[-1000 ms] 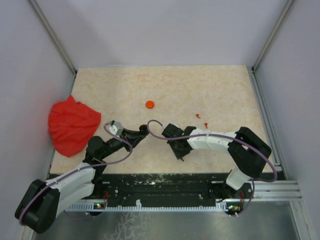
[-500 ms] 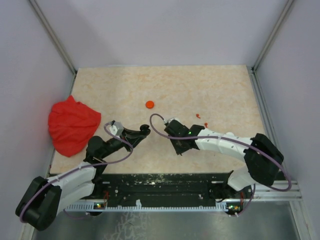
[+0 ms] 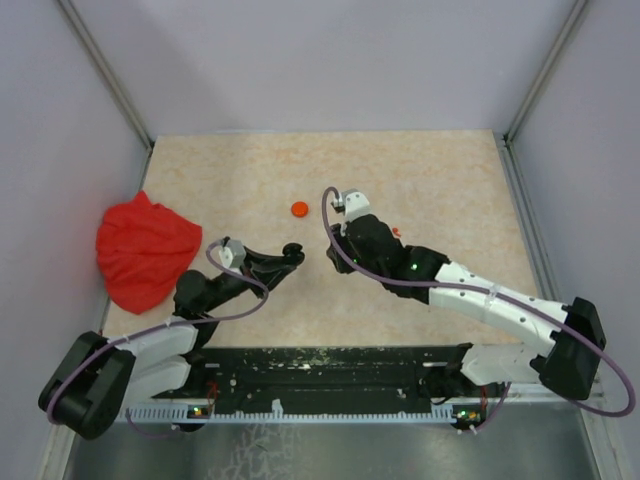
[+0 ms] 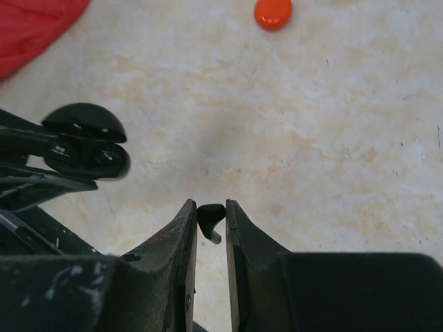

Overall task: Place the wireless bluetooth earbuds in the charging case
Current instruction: Place the earbud in the charging case.

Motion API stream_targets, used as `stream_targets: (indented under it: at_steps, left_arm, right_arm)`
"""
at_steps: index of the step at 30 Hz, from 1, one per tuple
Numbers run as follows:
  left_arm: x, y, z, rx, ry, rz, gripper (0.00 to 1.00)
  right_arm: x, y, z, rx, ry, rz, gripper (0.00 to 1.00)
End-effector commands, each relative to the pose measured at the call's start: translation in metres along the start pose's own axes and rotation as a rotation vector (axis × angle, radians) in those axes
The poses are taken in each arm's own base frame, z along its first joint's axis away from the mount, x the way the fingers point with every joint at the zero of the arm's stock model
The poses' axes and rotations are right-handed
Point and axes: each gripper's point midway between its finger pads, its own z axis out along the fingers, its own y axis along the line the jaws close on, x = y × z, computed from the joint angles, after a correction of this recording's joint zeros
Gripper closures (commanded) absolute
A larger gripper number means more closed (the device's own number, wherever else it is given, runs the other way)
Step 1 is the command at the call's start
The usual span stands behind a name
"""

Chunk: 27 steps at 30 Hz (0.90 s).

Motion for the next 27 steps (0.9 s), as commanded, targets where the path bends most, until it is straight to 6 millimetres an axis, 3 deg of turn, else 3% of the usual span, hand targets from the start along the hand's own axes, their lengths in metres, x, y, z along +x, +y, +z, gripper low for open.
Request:
stream_targets:
  at_steps: [1, 5, 12, 27]
  left_arm:
    - [-0.032, -0.009, 0.008, 0.061, -0.110, 0.052, 0.99]
    - [-0.038, -0.013, 0.010, 0.091, -0.131, 0.069, 0.99]
    - [-0.044, -0.021, 0.013, 0.154, -0.153, 0.118, 0.99]
    - [-0.058, -0.022, 0.015, 0.152, -0.197, 0.127, 0.99]
  right_arm:
    - [-0.074, 0.032, -0.025, -0.098, -0.285, 0.016, 0.83]
    - [-0.093, 0.049, -0.036, -0.152, -0.403, 0.027, 0.83]
    - [-0.106, 0.073, -0.041, -0.248, -0.486, 0.031, 0.83]
    - [-0.087, 0.096, -0.037, -0.363, -0.446, 0.030, 0.84]
